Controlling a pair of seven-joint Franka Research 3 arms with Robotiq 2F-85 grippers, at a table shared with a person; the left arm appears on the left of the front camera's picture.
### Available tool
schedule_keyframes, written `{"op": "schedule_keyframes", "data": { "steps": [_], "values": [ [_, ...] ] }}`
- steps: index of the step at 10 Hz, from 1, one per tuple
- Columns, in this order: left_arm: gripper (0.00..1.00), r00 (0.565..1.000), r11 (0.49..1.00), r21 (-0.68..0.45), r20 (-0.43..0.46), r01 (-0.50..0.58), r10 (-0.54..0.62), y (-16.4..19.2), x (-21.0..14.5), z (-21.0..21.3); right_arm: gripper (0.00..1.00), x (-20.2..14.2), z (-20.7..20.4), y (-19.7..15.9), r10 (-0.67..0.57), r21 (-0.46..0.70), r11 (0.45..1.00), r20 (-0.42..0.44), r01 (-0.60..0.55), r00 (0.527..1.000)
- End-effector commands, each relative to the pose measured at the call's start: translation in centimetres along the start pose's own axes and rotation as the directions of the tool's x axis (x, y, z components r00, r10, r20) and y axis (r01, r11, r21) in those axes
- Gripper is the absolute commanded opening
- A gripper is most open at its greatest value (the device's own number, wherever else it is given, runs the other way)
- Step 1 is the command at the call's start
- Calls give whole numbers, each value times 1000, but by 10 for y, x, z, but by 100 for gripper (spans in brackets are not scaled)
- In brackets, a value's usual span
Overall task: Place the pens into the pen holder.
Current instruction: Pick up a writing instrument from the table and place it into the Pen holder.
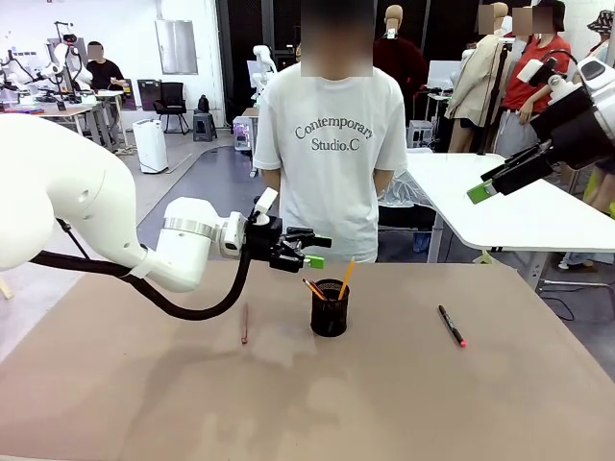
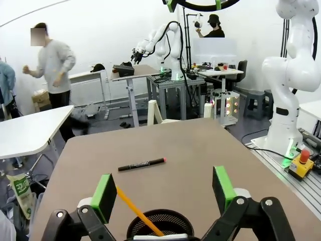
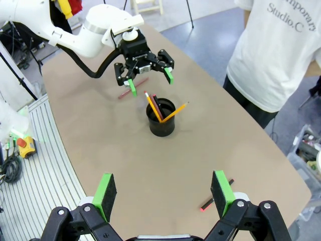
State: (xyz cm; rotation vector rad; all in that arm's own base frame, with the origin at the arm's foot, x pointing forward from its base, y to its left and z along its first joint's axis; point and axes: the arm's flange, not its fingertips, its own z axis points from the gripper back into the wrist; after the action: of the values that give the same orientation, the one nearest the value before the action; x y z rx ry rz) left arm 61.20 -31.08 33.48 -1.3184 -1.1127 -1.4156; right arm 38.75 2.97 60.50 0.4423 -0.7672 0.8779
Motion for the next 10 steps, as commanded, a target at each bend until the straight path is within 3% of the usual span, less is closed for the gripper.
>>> {"op": "schedule_keyframes", "data": {
  "steps": [1,4,6,8,10],
  "values": [
    [100,1000,1000,-21,20,-1,1,1,-2,-2,100,1,0,0,-1,6,1000,9,1,1000],
    [100,1000,1000,-9,8,-7,7,0,-5,-2,100,1,0,0,-1,6,1000,9,1,1000],
    [100,990,995,73,-121,-70,78,-23,18,22,100,1,0,0,-1,6,1000,9,1,1000],
    [100,953,986,147,-280,-79,118,-46,43,43,100,1,0,0,-1,6,1000,9,1,1000],
    [100,909,976,181,-374,-123,184,-69,72,57,100,1,0,0,-1,6,1000,9,1,1000]
  ]
}}
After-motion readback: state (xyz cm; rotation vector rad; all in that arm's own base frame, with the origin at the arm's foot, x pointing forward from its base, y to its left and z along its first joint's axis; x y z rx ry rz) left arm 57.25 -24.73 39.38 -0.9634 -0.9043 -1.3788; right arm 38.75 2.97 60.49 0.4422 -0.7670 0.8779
